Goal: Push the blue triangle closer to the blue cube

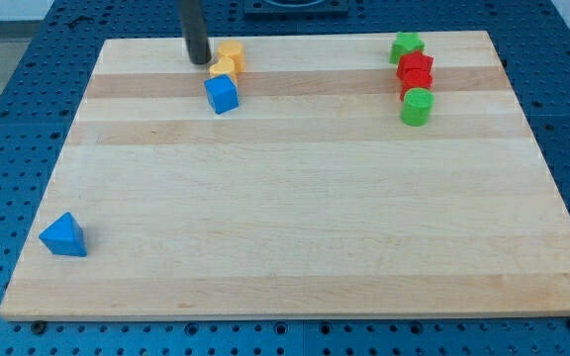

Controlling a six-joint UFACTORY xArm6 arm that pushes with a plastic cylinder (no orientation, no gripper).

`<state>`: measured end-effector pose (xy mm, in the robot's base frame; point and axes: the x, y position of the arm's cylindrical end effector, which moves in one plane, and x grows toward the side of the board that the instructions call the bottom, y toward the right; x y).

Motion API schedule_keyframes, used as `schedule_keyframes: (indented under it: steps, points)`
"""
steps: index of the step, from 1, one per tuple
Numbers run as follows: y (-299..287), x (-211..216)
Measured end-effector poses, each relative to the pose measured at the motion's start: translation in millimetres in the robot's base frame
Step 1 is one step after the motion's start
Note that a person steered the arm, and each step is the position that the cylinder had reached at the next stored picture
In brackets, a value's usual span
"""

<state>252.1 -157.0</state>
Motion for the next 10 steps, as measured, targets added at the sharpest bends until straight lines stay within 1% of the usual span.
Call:
schedule_keyframes:
  steps: [4,5,6,7,8,9,10]
  points:
    - [-107,191]
    - [-133,231]
    - [-148,267]
    - [-147,292]
    - [-142,328]
    - [-122,328]
    - [-93,315]
